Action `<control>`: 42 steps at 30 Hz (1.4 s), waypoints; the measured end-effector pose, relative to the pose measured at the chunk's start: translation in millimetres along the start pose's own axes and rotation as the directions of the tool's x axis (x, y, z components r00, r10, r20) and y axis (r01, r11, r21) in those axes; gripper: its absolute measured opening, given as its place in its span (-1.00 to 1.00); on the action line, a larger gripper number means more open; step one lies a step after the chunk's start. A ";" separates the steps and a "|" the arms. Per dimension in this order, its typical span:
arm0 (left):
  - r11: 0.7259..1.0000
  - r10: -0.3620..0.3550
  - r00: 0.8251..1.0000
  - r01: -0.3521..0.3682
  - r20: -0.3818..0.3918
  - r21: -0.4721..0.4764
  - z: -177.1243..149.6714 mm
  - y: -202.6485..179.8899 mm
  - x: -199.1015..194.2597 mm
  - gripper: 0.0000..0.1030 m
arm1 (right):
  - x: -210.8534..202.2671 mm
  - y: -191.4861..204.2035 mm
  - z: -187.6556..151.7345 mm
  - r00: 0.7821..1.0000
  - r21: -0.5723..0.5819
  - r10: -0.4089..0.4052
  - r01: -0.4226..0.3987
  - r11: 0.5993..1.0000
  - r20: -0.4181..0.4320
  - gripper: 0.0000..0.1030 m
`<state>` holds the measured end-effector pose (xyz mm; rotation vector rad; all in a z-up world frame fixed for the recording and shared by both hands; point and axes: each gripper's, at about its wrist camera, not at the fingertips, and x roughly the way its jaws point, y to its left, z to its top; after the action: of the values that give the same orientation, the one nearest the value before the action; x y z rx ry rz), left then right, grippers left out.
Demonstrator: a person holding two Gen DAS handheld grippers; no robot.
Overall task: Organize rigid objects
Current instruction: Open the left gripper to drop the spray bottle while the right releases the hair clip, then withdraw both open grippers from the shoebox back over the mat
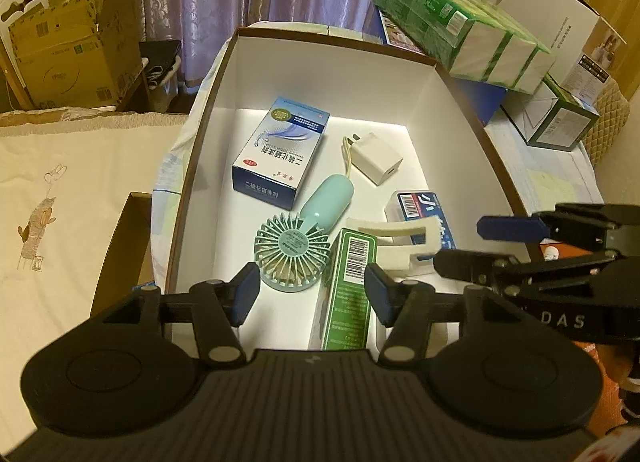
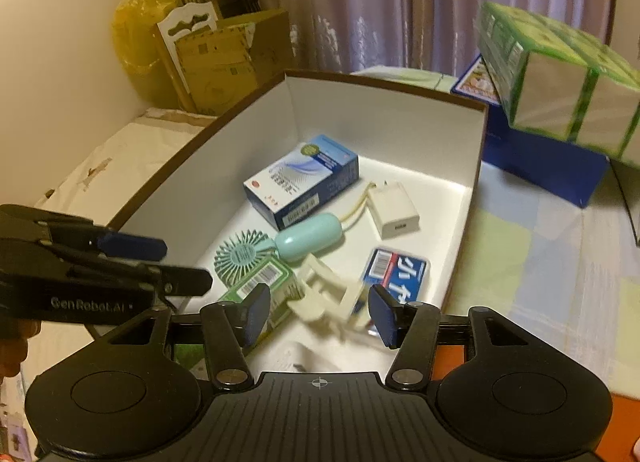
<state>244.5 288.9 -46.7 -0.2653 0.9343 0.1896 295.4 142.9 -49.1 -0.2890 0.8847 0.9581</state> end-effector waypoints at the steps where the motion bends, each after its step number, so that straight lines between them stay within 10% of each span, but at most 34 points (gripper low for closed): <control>1: 1.000 -0.001 1.000 0.001 0.002 0.000 0.2 -0.3 -0.8 0.04 | -0.5 -0.5 -1.1 1.000 0.006 0.002 -0.002 1.000 -0.001 0.01; 42: 0.999 -0.014 0.998 0.011 0.069 0.040 -30.6 -70.7 -58.8 0.08 | -97.7 -17.1 -58.0 0.995 0.123 0.028 -0.040 0.992 0.096 0.05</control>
<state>206.3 209.6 -6.2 -0.2267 0.8669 0.1675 252.5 42.5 -13.6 -0.1214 0.8609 0.9359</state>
